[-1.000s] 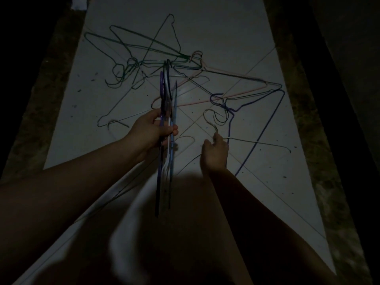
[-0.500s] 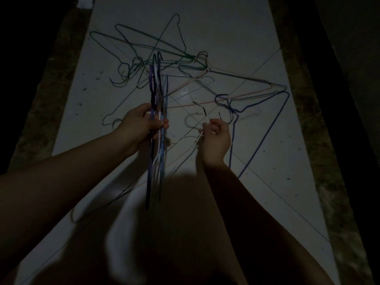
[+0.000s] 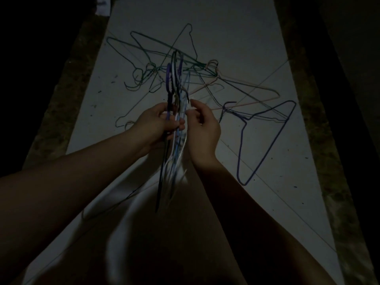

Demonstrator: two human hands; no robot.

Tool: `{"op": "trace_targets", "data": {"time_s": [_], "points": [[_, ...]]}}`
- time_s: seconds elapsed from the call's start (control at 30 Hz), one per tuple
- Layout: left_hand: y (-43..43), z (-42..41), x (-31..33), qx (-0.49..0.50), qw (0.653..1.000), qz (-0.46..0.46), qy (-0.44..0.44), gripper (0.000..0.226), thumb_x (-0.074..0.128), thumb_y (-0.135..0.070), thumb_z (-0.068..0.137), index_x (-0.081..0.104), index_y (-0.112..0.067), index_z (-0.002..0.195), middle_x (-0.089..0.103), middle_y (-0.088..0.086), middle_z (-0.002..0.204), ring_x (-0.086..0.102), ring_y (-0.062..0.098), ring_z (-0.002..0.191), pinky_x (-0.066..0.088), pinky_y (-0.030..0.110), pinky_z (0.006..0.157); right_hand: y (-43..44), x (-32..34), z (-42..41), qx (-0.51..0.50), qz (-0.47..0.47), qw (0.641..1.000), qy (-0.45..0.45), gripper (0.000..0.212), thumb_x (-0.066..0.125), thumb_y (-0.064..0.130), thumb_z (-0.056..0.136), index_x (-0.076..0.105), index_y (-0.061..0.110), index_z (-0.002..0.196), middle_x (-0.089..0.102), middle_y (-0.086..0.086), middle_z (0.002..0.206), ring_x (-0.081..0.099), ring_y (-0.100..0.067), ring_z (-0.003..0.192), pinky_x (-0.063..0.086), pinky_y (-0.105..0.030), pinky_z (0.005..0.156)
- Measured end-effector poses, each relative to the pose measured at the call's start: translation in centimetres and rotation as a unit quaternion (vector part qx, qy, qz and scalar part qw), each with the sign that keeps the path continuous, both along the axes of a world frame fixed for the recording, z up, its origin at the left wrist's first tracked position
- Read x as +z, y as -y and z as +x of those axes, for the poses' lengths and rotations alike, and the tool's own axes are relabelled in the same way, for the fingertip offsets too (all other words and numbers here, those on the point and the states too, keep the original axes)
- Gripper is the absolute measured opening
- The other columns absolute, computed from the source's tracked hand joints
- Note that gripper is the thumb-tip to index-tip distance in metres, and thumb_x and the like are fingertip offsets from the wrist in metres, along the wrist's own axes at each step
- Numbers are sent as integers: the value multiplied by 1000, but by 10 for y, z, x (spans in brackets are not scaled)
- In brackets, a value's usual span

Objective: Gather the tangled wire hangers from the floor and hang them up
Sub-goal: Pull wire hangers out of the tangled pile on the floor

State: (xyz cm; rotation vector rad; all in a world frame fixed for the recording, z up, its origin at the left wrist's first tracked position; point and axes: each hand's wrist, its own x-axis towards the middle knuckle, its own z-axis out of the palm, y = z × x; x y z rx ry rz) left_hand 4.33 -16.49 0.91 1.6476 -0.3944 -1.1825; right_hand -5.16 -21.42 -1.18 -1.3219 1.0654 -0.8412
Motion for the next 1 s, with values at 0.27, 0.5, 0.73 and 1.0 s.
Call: {"op": "trace_targets", "data": {"time_s": [0.27,0.5,0.73,1.0], "points": [[-6,1,2,-14,1000,-16,-6,35,53,6,88,55,-12,118,64,14,113,64,24,99,53,28,73,-11,-2,3,20,-30,999,-15,18,52,16,95,62,18,111,64,6,90,61,-6,82,50,-17,72],[-6,-5,3,-31,999,-23,-5,34,56,4,87,54,-15,116,66,13,96,65,23,86,52,30,69,-12,-5,2,-12,0,1000,12,12,54,16,95,62,21,102,64,8,86,60,7,72,48,-9,65],[-5,-8,4,-46,999,-21,-13,39,55,6,87,51,-16,118,63,15,93,65,23,88,56,30,77,-9,-9,-2,-5,33,999,36,9,58,12,92,64,17,95,64,6,85,60,3,75,52,-19,72],[0,-10,2,-33,999,-20,15,43,62,5,82,52,-26,110,63,8,86,63,23,86,51,34,79,8,-13,-6,37,50,995,83,16,58,3,90,69,9,100,66,-1,90,62,-12,88,51,-17,77]]}}
